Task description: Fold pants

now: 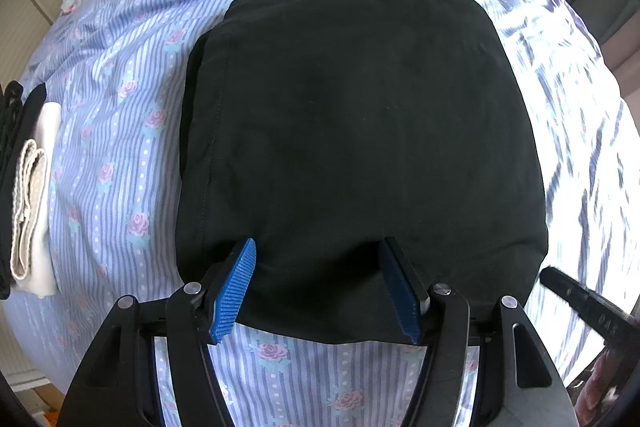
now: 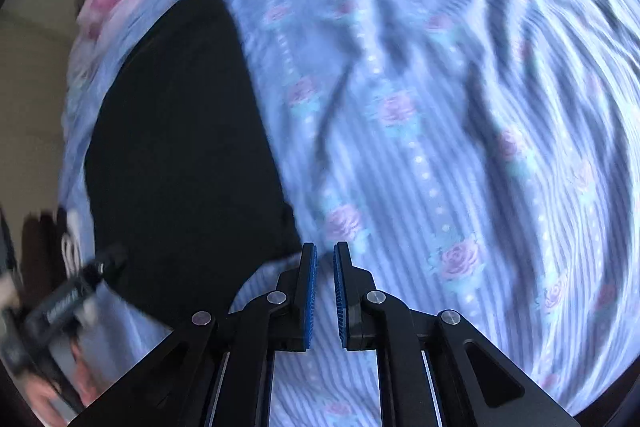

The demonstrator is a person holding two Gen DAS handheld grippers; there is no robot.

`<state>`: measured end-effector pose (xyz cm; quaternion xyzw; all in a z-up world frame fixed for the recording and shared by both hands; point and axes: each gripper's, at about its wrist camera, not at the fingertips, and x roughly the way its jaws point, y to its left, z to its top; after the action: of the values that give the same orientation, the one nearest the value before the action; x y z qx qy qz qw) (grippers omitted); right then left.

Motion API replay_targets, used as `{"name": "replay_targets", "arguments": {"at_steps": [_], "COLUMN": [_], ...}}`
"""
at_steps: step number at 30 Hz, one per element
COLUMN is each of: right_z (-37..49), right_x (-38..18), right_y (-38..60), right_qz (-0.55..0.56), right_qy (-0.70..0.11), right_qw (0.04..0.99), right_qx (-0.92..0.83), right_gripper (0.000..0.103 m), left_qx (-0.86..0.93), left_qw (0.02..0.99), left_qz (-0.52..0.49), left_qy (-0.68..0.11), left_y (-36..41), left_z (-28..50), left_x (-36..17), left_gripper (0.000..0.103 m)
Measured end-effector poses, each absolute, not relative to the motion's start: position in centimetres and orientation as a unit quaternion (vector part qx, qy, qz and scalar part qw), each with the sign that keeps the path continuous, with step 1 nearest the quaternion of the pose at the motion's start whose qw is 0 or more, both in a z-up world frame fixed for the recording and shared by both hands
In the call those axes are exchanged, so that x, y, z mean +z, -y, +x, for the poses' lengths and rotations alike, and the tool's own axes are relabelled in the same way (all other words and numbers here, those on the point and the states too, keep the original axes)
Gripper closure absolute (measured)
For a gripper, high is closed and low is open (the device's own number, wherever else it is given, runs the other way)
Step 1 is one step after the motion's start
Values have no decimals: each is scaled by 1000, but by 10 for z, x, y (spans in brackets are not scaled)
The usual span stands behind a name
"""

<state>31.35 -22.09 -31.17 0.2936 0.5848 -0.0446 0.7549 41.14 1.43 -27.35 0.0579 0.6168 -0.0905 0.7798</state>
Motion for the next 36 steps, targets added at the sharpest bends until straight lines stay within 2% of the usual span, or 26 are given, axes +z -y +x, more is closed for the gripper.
{"name": "replay_targets", "arguments": {"at_steps": [7, 9, 10, 11, 12, 14, 16, 19, 24, 28, 36], "right_z": [326, 329, 334, 338, 346, 361, 375, 402, 423, 424, 431], "right_x": [-307, -293, -284, -276, -267, -255, -248, -248, -265, -278, -295], "right_y": [213, 217, 220, 221, 223, 224, 224, 216, 199, 197, 195], "right_qz": [257, 254, 254, 254, 256, 262, 269, 264, 248, 252, 241], "right_qy": [-594, -573, -561, -549, -535, -516, -497, -489, -510, -521, -540], "right_qw": [760, 777, 785, 793, 802, 812, 822, 826, 820, 811, 802], "right_qx": [-59, -67, -71, -73, -74, -74, -74, -90, -80, -82, -86], "right_gripper": [91, 68, 50, 43, 42, 33, 30, 27, 27, 27, 27], "left_qx": [-96, -94, -91, -87, -84, -82, -90, -105, -147, -158, -167], "left_qw": [783, 798, 807, 814, 818, 825, 824, 816, 781, 759, 721], "left_qz": [37, 20, 9, -5, -14, -33, -46, -64, -139, -164, -191], "left_qy": [-613, -594, -584, -574, -569, -559, -558, -565, -591, -610, -645], "left_y": [-21, -31, -40, -50, -58, -79, -93, -107, -120, -121, -115], "left_z": [414, 413, 414, 415, 417, 424, 433, 448, 480, 497, 506], "left_x": [-260, -245, -236, -229, -224, -215, -213, -220, -247, -269, -309], "left_gripper": [40, 40, 40, 35, 29, 22, 17, 16, 15, 10, 9]}}
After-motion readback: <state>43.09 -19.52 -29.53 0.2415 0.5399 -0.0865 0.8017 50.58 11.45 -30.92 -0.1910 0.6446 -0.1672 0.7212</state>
